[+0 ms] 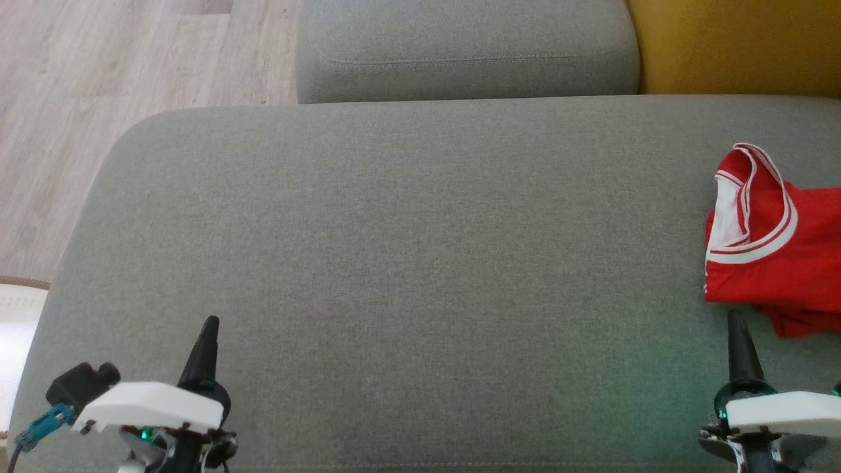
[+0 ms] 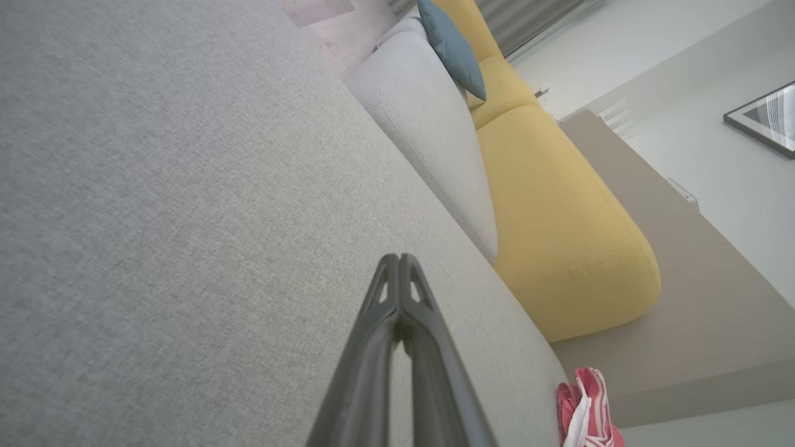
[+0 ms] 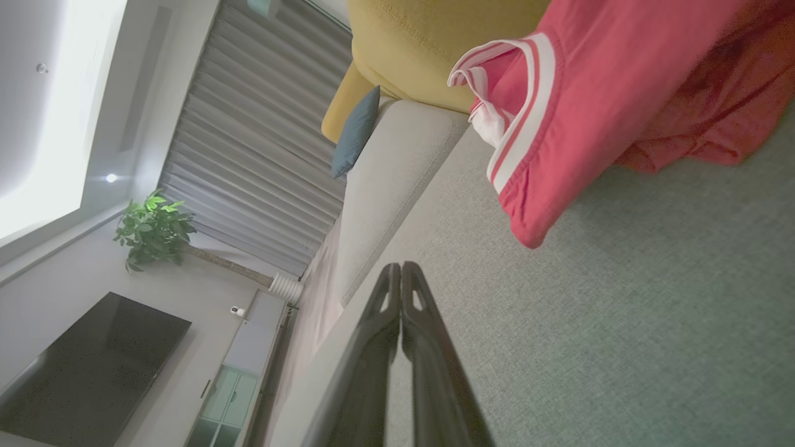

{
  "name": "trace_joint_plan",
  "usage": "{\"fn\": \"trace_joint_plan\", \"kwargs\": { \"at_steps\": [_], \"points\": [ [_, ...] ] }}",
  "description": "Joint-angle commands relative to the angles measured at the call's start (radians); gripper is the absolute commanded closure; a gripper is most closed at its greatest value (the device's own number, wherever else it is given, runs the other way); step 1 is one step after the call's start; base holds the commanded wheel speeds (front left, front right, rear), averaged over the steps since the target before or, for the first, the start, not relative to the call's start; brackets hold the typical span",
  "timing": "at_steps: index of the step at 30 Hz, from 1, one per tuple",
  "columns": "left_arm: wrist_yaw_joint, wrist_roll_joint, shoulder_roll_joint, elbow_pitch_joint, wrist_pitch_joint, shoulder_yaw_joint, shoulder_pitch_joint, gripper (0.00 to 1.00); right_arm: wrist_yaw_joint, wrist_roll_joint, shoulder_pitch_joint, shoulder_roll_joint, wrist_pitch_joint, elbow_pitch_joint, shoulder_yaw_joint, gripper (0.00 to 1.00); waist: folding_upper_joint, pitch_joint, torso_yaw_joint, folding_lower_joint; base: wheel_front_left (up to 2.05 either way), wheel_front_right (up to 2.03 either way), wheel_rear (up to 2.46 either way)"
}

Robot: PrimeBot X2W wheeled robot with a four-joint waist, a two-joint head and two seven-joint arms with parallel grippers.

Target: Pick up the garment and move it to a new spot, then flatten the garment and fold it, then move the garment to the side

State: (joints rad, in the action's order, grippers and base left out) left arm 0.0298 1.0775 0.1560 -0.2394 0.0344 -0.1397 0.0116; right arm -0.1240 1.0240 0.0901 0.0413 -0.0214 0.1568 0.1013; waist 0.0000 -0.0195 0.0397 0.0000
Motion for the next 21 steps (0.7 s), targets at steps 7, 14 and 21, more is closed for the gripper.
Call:
{"fn": "trace_joint_plan", "kwargs": {
  "at_steps": [7,14,21],
  "points": [
    [0.025,0.098,-0.01,0.021,-0.026,0.071,-0.072,1.0,-0.004,0.111,-0.083,0.018,-0.017,-0.01,-0.009,1.0,0.0,0.004,-0.007,0.0,0.0,0.0,0.0],
    [0.037,0.169,-0.024,0.017,-0.044,0.099,-0.08,1.0,-0.005,0.19,-0.101,0.019,-0.027,0.005,-0.008,1.0,0.0,0.007,-0.012,0.0,0.0,0.0,0.0],
    [0.049,0.24,-0.039,0.012,-0.062,0.127,-0.087,1.0,-0.005,0.268,-0.119,0.019,-0.037,0.021,-0.007,1.0,0.0,0.01,-0.017,0.0,0.0,0.0,0.0]
  ]
}}
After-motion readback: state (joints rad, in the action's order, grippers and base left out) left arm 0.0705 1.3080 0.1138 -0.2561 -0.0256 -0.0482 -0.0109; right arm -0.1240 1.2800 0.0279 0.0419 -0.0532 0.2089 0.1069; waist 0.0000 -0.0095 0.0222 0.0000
